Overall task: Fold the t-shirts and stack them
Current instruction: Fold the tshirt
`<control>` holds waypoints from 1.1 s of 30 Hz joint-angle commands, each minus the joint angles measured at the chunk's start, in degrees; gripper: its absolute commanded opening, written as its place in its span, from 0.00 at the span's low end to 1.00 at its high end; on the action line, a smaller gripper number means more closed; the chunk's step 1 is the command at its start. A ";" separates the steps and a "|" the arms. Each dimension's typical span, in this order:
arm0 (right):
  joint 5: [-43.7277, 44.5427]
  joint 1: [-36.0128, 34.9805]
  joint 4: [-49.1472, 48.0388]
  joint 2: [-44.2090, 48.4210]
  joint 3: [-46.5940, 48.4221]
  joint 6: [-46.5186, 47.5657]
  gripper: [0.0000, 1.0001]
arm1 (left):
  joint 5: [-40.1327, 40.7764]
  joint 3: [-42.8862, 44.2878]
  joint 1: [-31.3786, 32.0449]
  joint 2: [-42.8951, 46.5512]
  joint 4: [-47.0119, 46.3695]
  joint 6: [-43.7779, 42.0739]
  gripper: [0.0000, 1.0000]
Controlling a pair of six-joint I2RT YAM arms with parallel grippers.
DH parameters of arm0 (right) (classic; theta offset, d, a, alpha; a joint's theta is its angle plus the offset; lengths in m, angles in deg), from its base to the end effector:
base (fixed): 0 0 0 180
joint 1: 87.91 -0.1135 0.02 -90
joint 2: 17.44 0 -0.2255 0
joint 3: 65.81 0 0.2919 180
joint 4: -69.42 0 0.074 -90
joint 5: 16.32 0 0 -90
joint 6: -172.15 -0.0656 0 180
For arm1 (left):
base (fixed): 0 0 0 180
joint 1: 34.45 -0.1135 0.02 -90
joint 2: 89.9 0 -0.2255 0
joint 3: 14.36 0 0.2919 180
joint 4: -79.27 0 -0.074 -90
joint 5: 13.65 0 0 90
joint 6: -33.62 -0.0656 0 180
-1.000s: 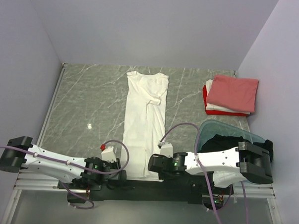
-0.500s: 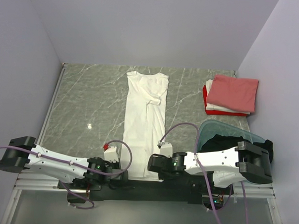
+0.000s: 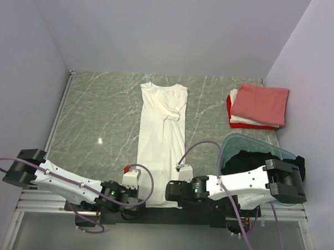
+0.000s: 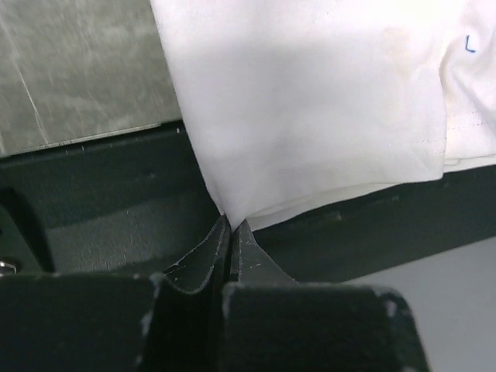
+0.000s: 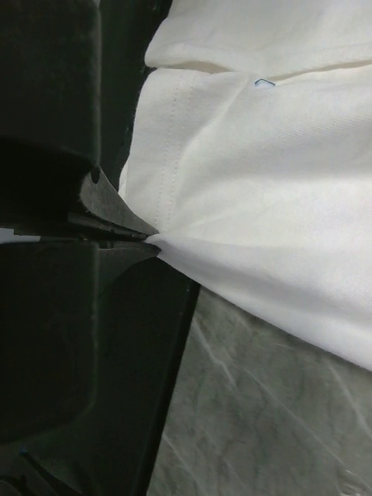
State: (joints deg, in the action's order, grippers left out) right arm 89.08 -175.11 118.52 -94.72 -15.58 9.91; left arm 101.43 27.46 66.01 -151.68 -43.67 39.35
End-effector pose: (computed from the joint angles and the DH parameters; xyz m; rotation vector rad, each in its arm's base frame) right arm 0.0303 0.2620 0.0675 -0.3215 2.8048 0.2692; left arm -0.0122 -0.2191 0.0825 0.0434 2.7146 -0.3907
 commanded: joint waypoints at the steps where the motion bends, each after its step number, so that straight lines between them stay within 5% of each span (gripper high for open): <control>1: -0.64 -2.45 5.83 -0.25 0.92 -3.68 0.00 | -1.00 2.47 2.89 -0.01 2.62 3.14 0.00; 12: 5.52 4.73 7.95 4.50 4.43 2.89 0.00 | 6.99 3.71 -2.90 2.27 -2.90 0.53 0.00; 27: 5.00 23.73 -1.55 -1.64 14.80 26.45 0.00 | 4.37 3.36 -32.05 7.37 -19.60 -27.84 0.00; 33: 4.03 31.82 -4.09 -7.44 19.46 33.57 0.00 | 1.20 6.60 -41.99 2.03 -27.78 -39.01 0.00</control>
State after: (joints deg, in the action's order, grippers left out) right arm 92.40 -146.61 117.47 -99.77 0.35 37.45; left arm 104.42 30.32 27.68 -146.89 -64.59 9.62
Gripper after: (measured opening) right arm 0.009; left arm 0.022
